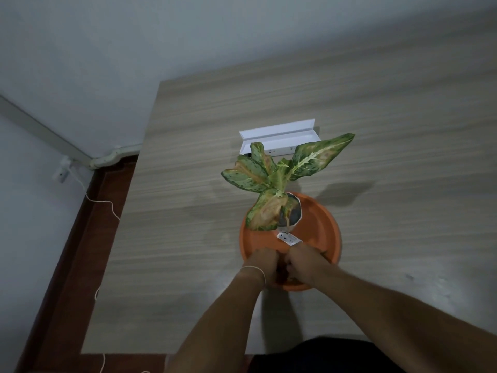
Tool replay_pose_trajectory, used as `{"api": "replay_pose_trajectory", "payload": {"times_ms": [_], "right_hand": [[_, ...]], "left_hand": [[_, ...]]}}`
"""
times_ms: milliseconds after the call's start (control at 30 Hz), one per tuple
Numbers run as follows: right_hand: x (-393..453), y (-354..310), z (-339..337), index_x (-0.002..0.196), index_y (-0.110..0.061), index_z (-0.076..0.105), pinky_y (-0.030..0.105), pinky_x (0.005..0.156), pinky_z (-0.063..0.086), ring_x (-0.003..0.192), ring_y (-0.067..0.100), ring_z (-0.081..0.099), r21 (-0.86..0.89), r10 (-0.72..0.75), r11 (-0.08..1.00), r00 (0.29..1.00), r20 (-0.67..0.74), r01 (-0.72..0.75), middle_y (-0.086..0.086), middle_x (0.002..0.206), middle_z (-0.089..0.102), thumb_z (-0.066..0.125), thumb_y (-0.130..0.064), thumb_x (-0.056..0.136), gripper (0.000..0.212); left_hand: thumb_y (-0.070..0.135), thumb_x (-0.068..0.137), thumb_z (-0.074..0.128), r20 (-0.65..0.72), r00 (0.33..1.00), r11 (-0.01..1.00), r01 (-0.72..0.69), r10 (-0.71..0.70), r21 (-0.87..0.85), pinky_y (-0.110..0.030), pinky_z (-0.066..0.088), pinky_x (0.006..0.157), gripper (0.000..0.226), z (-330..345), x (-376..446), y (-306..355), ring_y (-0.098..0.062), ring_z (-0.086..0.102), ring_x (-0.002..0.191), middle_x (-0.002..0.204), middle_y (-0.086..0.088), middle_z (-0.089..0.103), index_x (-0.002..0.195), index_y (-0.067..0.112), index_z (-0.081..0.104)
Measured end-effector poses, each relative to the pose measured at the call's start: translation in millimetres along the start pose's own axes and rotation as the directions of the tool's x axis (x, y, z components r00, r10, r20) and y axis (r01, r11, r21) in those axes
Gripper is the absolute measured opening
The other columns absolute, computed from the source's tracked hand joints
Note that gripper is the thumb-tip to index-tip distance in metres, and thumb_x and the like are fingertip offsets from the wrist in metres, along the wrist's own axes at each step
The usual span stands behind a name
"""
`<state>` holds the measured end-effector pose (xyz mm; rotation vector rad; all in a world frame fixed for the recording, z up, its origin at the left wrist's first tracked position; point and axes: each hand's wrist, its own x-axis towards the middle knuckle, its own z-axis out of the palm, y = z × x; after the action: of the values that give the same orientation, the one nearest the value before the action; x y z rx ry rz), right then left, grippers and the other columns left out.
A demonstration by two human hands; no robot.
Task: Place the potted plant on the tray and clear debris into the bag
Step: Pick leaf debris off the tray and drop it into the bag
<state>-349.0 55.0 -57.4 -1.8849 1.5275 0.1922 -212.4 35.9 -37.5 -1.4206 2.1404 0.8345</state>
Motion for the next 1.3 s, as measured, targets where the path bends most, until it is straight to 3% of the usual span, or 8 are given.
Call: {"api": "replay_pose_trajectory", "payload": {"times_ms": [200,400,667,867,933,1033,1167,1300], "right_hand": [[-2.9,7.8,-26.0,0.068,-0.015,0.074,0.02,0.054,0.033,0.056,0.004,0.05,0.15,-0.037,0.986,0.976,-0.216,0.071,-0.005,0.064,0.067,0.064,-0.019,0.084,0.019],[-2.8,-4.1,-32.6,0.069,-0.014,0.078,0.022,0.052,0.039,0.061,0.011,0.06,0.269,-0.049,0.955,0.963,-0.266,0.123,-0.001,0.067,0.074,0.069,-0.018,0.08,0.015],[-5.1,-69.4,-9.1,0.079,-0.01,0.079,0.033,0.068,0.053,0.072,0.015,0.069,0.29,-0.171,0.931,0.965,-0.198,0.224,0.003,0.079,0.078,0.066,-0.017,0.082,0.014],[-2.7,-181.9,37.5,0.088,-0.016,0.081,0.004,0.059,0.044,0.067,0.003,0.066,0.236,-0.324,0.909,0.938,-0.123,0.345,-0.002,0.088,0.079,0.074,-0.018,0.081,0.01],[-5.1,-225.9,62.4,0.087,-0.016,0.081,0.015,0.068,0.053,0.069,0.007,0.07,0.22,-0.372,0.9,0.926,-0.067,0.377,-0.001,0.086,0.079,0.073,-0.02,0.081,0.01],[-14.5,-294.2,101.6,0.089,-0.015,0.08,0.018,0.075,0.05,0.081,0.01,0.071,0.191,-0.482,0.862,0.876,0.019,0.47,-0.001,0.09,0.079,0.073,-0.022,0.08,0.013],[-22.1,-358.3,147.2,0.092,-0.015,0.08,0.02,0.078,0.05,0.085,0.013,0.07,0.131,-0.584,0.811,0.803,0.118,0.571,-0.001,0.095,0.079,0.07,-0.02,0.082,0.015],[-21.9,-400.7,187.1,0.09,-0.019,0.08,0.025,0.072,0.053,0.077,0.013,0.069,0.068,-0.604,0.793,0.768,0.212,0.605,-0.004,0.09,0.079,0.068,-0.02,0.082,0.014]], "left_hand": [[0.016,0.079,0.067,-0.18,0.965,0.936,0.123,-0.19,-0.33,-0.034,0.054,0.086,0.022,-8.0,-12.2,-9.1,-0.027,0.066,0.099,0.104,-0.008,0.072,0.1,0.016,0.073],[0.015,0.073,0.072,-0.347,0.849,0.821,0.163,-0.399,-0.547,-0.022,0.048,0.075,0.014,-5.1,-34.4,-13.5,-0.024,0.068,0.088,0.093,-0.009,0.075,0.086,0.014,0.076],[0.012,0.07,0.074,-0.399,0.719,0.668,0.121,-0.569,-0.734,-0.028,0.058,0.079,0.005,19.3,-106.6,-62.0,-0.015,0.071,0.073,0.076,-0.007,0.076,0.073,0.015,0.075],[0.01,0.072,0.075,-0.391,0.528,0.525,0.126,-0.754,-0.842,-0.025,0.055,0.073,0.003,62.2,-203.0,-144.8,-0.015,0.067,0.069,0.076,-0.01,0.075,0.075,0.011,0.073],[0.014,0.07,0.076,-0.371,0.468,0.482,0.141,-0.802,-0.864,-0.02,0.051,0.067,0.005,87.1,-237.4,-174.8,-0.012,0.066,0.068,0.073,-0.005,0.074,0.074,0.014,0.073],[0.018,0.068,0.077,-0.316,0.407,0.417,0.186,-0.857,-0.89,-0.019,0.051,0.065,0.008,129.9,-287.5,-217.0,-0.009,0.065,0.067,0.07,0.002,0.072,0.074,0.016,0.073],[0.015,0.067,0.079,-0.244,0.372,0.329,0.185,-0.896,-0.926,-0.033,0.057,0.072,0.01,179.1,-327.8,-252.7,-0.02,0.07,0.073,0.076,-0.006,0.076,0.075,0.013,0.074],[0.014,0.069,0.077,-0.184,0.362,0.255,0.159,-0.914,-0.954,-0.027,0.055,0.072,0.012,212.6,-347.9,-276.7,-0.017,0.069,0.073,0.081,-0.007,0.077,0.081,0.011,0.075]]}}
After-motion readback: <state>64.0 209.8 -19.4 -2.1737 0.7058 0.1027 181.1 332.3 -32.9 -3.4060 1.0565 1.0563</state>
